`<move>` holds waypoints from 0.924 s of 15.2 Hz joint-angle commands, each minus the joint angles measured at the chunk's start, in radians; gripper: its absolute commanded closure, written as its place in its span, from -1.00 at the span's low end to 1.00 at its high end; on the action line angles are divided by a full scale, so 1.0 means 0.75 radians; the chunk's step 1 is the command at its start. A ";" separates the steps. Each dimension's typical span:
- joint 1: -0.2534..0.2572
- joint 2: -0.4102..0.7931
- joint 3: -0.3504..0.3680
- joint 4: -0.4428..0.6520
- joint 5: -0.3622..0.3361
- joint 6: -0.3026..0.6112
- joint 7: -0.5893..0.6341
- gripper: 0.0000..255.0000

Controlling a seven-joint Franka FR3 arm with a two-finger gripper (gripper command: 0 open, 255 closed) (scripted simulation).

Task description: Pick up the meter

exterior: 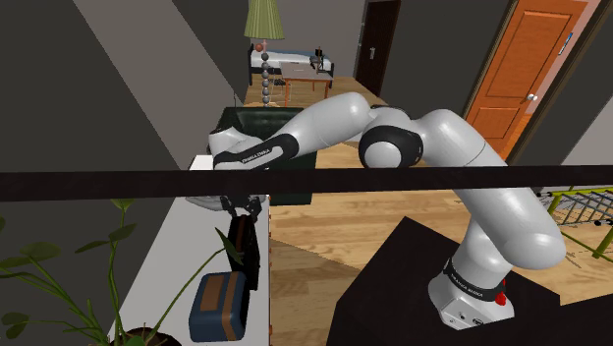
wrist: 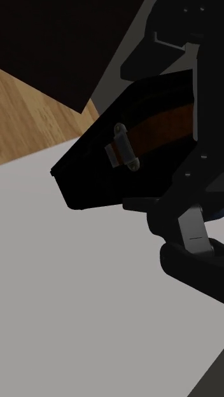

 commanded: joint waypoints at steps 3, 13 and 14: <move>0.000 -0.033 0.000 -0.007 -0.001 -0.030 0.000 1.00; 0.000 -0.127 -0.002 0.012 -0.003 -0.143 0.003 1.00; 0.000 -0.135 -0.002 0.017 -0.003 -0.156 0.003 1.00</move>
